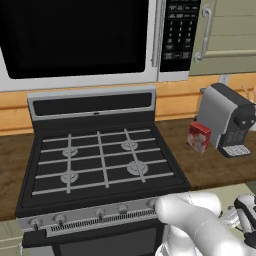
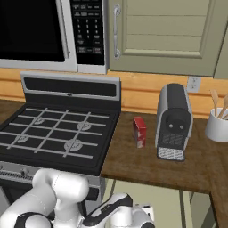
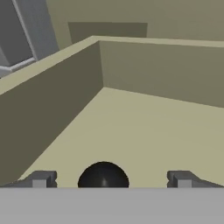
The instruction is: Pick the ladle from the drawer and place it on the counter.
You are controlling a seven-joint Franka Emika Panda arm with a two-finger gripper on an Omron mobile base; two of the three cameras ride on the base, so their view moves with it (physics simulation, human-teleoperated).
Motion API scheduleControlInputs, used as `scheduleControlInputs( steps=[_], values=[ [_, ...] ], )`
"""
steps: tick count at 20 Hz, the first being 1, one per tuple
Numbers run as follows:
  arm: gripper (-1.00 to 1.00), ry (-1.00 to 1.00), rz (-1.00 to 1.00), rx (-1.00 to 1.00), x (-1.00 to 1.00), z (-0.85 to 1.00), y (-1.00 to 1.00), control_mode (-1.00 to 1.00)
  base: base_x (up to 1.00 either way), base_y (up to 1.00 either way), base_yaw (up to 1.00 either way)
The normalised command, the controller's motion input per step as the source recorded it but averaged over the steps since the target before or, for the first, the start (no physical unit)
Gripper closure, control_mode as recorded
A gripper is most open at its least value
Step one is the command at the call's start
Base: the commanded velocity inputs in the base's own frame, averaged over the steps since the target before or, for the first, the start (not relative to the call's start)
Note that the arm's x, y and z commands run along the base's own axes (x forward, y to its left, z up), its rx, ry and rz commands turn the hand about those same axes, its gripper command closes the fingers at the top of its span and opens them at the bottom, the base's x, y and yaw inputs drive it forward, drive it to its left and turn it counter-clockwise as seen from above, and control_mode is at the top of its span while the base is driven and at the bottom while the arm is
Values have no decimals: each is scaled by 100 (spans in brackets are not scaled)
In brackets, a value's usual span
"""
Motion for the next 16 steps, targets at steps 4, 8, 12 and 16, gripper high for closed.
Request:
scheduleControlInputs(
  steps=[4,8,12,16],
  values=[
    [-100,0,0,0,18,-13,0,-100,0,0,0],
    [-100,0,0,0,4,-18,-1,-100,0,0,0],
    [-100,0,0,0,0,-23,-4,-100,0,0,0],
    [-100,0,0,0,0,-18,0,-100,0,0,0]
  ],
)
